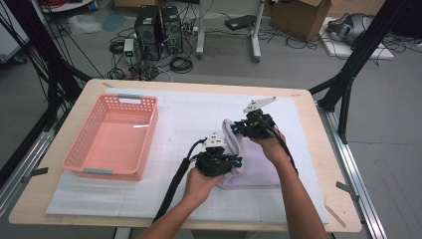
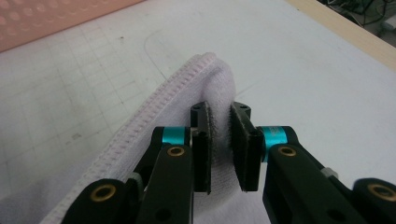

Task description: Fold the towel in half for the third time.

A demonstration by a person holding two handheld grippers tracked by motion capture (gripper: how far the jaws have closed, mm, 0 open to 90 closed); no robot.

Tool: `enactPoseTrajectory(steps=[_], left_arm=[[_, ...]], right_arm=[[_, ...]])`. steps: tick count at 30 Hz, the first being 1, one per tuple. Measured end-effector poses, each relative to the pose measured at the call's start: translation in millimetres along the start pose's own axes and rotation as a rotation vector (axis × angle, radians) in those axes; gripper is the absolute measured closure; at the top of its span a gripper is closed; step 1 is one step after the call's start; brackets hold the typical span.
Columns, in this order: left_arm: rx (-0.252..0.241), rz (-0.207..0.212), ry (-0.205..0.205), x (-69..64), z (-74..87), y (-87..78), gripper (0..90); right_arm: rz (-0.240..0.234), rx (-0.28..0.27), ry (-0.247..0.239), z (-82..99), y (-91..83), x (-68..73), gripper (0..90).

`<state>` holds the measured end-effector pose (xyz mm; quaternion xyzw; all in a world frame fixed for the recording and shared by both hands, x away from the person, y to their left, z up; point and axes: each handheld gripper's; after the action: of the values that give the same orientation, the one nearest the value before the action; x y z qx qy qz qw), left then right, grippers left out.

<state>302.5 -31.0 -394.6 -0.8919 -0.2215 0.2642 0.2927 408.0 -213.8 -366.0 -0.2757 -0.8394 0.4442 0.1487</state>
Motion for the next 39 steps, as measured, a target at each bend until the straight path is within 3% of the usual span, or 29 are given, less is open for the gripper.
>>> enactPoseTrajectory(steps=[7,11,15,16,23,24,28,34,39], left_arm=[[-0.011,-0.017,0.002,-3.3,-2.9,13.9,80.0],[-0.006,-0.047,0.031,-3.7,-1.8,17.1,66.5],[-0.029,-0.078,0.059,-5.5,0.0,10.4,52.0],[-0.055,-0.077,0.058,-4.2,1.1,3.8,49.6],[-0.09,-0.122,0.093,1.1,9.3,-15.4,43.9],[-0.099,-0.147,0.107,3.6,14.6,-20.7,43.1],[-0.095,-0.168,0.108,13.9,25.4,-28.1,42.5],[-0.109,-0.183,0.077,34.4,42.0,-38.3,42.0],[-0.111,-0.205,0.068,46.7,52.9,-45.9,41.5]], right_arm=[[0.026,0.006,0.02,18.1,-2.1,-13.2,80.7],[0.029,0.001,0.027,28.6,-3.7,-19.0,81.0],[0.045,0.014,0.026,38.6,-5.3,-24.8,81.1],[0.049,0.017,0.031,40.3,-5.5,-26.3,81.1],[0.075,0.028,0.015,48.6,-9.7,-30.6,81.1],[0.085,0.034,0.014,51.0,-10.0,-32.2,81.1],[0.116,0.051,0.047,62.6,-13.2,-38.2,80.9],[0.14,0.057,0.085,75.9,-17.4,-42.7,79.9],[0.159,0.051,0.141,90.4,-21.9,-43.2,69.5]])
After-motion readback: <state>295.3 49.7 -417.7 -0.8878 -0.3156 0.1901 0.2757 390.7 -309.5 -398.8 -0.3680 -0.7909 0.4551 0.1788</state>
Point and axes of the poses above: each handheld gripper's, and its own axes: y roughly forward along the jaws, z roughly out of its underside, x roughly to its left, and after that the axes turned 15 degrees about x, right-handed
